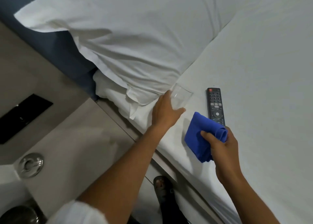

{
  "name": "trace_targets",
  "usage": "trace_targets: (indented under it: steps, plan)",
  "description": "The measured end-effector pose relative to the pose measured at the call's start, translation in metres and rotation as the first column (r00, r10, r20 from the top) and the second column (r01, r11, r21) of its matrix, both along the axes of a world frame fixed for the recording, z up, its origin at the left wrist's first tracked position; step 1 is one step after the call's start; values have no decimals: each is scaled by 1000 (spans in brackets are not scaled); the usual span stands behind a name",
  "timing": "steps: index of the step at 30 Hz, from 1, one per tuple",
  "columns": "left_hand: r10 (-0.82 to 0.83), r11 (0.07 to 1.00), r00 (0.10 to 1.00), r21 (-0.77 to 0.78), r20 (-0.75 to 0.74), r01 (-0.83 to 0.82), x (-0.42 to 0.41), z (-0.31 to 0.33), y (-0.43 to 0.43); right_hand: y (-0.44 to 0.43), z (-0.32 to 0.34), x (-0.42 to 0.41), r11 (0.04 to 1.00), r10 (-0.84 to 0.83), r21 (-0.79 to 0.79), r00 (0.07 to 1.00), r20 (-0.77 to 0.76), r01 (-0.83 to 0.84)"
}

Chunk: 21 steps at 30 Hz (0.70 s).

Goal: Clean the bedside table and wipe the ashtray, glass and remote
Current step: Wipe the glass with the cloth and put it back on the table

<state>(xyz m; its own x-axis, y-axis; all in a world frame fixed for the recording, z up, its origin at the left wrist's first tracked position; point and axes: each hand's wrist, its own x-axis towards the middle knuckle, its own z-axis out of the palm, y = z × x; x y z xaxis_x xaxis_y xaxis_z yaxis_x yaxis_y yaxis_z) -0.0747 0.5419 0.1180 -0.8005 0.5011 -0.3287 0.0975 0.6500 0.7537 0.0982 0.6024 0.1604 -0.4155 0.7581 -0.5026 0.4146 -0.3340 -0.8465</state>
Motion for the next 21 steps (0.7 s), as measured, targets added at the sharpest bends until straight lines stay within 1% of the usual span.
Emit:
trace_targets:
  steps: [1, 2, 3, 4, 5, 6, 9, 11, 12, 13, 14, 16, 18, 20, 21]
  plan:
    - [137, 981, 969, 110, 208, -162, 8, 4, -14, -7, 0, -4, 998, 46, 46, 999, -4, -46]
    - [224, 931, 882, 176, 416, -320, 17, 8, -30, -16, 0, -10, 989, 111, 99, 994, -19, -108]
    - [260, 875, 771, 195, 582, -443, 27, 11, -47, -27, 1, -15, 972, 191, 149, 981, -44, -183]
    - [263, 832, 664, 184, 700, -524, 36, 12, -66, -39, 1, -22, 946, 282, 186, 957, -72, -264]
    - [243, 804, 580, 174, 777, -569, 44, 11, -85, -51, 2, -30, 915, 369, 209, 925, -92, -344]
    - [221, 784, 524, 169, 822, -597, 50, 10, -104, -62, 1, -37, 886, 437, 221, 893, -103, -408]
    - [238, 717, 441, 149, 866, -680, 65, 12, -156, -86, -2, -56, 831, 547, 182, 832, -97, -525]
    - [268, 641, 406, 152, 874, -752, 67, 13, -186, -106, -1, -67, 775, 629, 152, 771, -100, -613]
    - [283, 598, 390, 157, 876, -786, 66, 12, -200, -118, -1, -70, 737, 673, 164, 735, -86, -655]
    - [303, 541, 373, 164, 877, -825, 64, 12, -217, -134, 1, -73, 695, 713, 190, 698, -63, -693]
    - [322, 490, 352, 164, 879, -856, 61, 12, -228, -144, 0, -73, 673, 731, 209, 680, -44, -710]
    - [366, 370, 285, 143, 886, -918, 56, 12, -252, -171, -1, -69, 682, 723, 185, 691, -26, -707]
    - [369, 218, 204, 129, 907, -967, 52, 12, -272, -202, -2, -64, 721, 689, 112, 725, -1, -684]
    - [365, 81, 154, 134, 918, -988, 49, 8, -288, -237, -2, -59, 697, 711, 132, 703, 1, -705]
    - [377, 43, 139, 132, 916, -990, 49, 7, -295, -253, -2, -57, 675, 728, 170, 685, -2, -718]
